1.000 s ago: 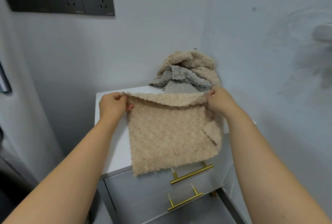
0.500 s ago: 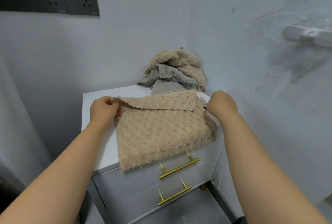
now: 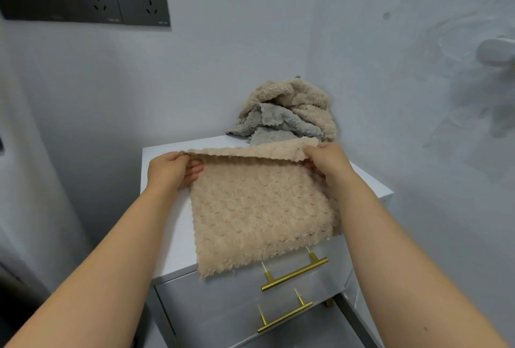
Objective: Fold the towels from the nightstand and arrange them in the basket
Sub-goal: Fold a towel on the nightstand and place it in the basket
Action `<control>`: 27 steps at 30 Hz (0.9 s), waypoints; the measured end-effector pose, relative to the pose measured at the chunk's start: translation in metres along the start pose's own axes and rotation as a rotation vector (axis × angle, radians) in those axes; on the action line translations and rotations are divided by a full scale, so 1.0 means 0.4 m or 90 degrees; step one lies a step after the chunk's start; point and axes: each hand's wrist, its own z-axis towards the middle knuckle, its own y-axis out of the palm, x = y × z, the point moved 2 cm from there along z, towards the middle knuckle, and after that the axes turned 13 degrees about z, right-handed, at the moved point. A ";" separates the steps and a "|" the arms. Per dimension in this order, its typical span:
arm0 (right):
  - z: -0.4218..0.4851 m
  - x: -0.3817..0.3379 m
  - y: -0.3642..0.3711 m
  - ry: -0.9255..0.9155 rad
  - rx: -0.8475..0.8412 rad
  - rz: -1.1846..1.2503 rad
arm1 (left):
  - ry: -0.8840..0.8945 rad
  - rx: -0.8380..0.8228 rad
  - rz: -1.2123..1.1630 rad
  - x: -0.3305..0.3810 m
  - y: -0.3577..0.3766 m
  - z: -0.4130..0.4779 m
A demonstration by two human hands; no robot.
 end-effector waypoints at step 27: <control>-0.123 -0.018 -0.132 0.093 -0.010 0.026 | -0.052 -0.316 0.201 0.113 -0.095 -0.140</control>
